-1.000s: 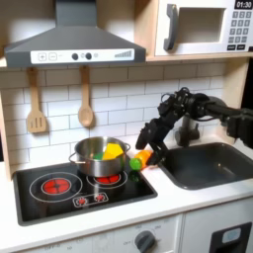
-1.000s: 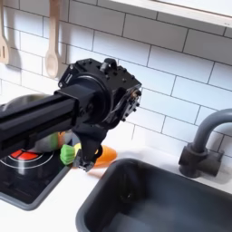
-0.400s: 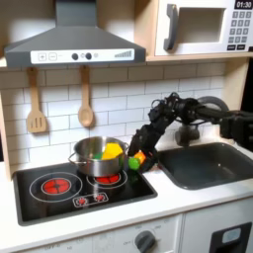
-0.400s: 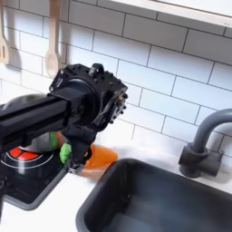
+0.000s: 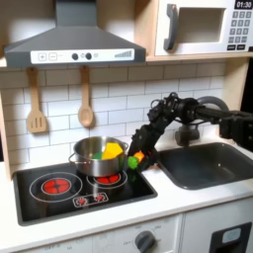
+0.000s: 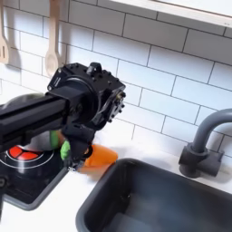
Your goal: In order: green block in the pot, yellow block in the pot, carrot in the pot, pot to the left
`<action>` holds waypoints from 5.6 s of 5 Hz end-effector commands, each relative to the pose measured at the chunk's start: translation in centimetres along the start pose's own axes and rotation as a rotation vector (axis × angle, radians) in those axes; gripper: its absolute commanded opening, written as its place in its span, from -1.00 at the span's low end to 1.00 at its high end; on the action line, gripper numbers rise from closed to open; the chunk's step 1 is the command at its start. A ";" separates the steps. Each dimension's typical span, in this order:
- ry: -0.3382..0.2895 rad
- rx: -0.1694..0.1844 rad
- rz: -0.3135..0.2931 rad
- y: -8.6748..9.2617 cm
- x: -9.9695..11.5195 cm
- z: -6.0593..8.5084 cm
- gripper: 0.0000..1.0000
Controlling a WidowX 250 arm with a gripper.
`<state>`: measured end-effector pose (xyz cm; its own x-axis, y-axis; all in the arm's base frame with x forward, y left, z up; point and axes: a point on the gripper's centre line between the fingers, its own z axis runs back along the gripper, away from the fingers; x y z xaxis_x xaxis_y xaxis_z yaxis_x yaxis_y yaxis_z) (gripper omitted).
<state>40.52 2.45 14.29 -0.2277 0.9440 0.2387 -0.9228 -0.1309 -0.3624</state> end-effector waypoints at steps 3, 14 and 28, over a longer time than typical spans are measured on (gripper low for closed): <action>0.065 -0.141 -0.132 -0.2 0.7 4.8 -1.00; 0.125 0.064 -0.469 -5.6 12.7 1.8 -1.00; 0.197 0.084 -0.442 2.5 11.4 4.3 0.99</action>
<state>34.41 11.46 19.85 0.2515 0.9521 0.1738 -0.9411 0.2825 -0.1857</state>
